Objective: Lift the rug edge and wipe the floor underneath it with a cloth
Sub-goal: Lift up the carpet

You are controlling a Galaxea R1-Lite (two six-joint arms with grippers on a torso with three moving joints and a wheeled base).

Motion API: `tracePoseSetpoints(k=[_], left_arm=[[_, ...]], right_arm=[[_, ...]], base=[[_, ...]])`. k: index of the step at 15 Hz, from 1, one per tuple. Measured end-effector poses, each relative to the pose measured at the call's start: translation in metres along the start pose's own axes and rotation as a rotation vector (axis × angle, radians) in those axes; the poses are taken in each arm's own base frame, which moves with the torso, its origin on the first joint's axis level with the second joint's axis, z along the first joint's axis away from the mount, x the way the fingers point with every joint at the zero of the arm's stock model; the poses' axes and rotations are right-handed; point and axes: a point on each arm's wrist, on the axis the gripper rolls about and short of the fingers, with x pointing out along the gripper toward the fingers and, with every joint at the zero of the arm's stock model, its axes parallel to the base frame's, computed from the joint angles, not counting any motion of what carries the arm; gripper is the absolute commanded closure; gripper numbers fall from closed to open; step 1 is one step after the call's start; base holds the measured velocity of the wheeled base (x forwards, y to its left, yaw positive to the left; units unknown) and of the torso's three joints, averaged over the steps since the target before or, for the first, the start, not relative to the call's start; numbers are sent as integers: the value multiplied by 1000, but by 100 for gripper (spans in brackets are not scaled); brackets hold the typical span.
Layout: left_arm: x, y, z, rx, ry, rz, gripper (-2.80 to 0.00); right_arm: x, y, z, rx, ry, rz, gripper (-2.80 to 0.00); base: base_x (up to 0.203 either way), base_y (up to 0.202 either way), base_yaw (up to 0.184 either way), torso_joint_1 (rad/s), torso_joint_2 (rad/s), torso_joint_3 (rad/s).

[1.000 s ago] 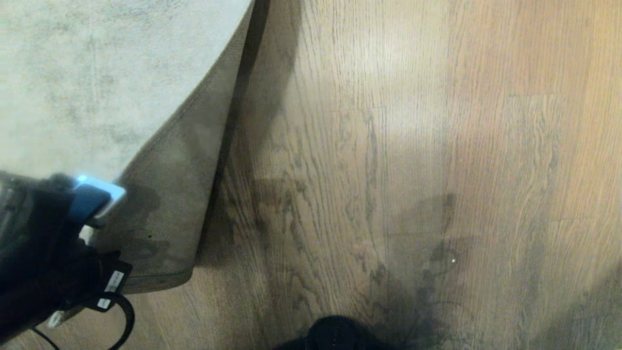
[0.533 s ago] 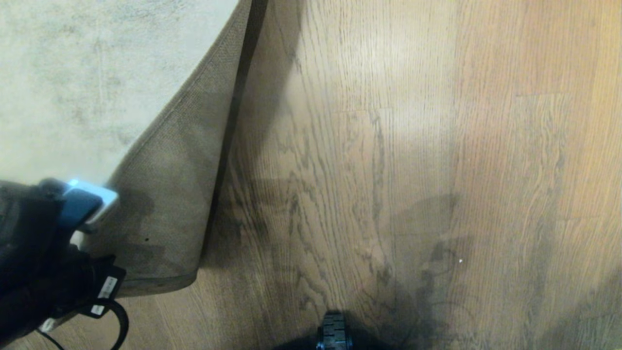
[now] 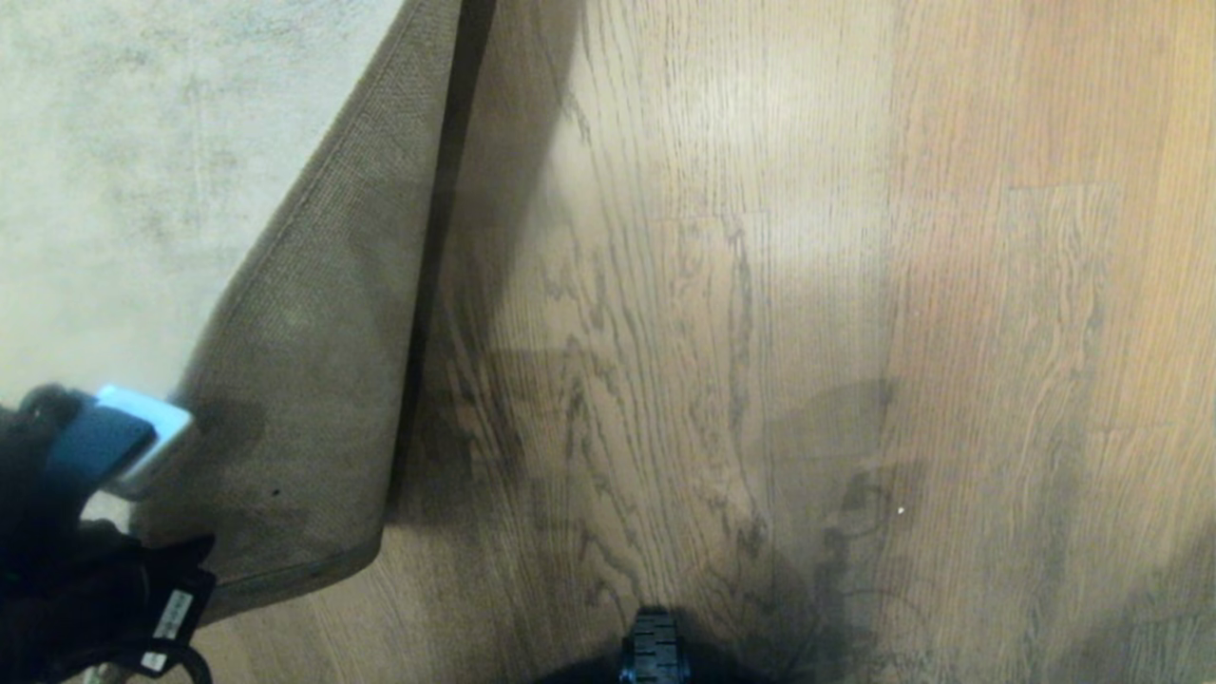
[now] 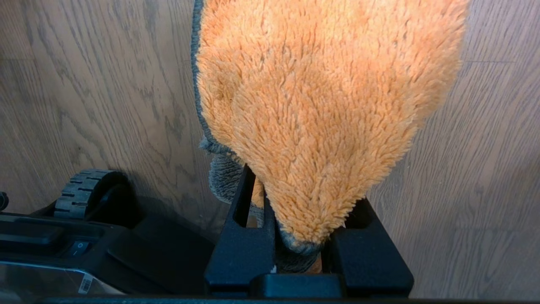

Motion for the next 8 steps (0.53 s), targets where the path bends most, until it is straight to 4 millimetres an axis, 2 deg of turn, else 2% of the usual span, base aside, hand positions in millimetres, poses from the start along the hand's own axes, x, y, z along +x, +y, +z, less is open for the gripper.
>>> tracePoseSetpoints(k=[8], left_arm=[[-3, -3, -4, -36, 3, -209, 0]], right_arm=[[0, 0, 0, 0, 0, 0, 0]], base=[[0, 0, 0, 0, 0, 0]])
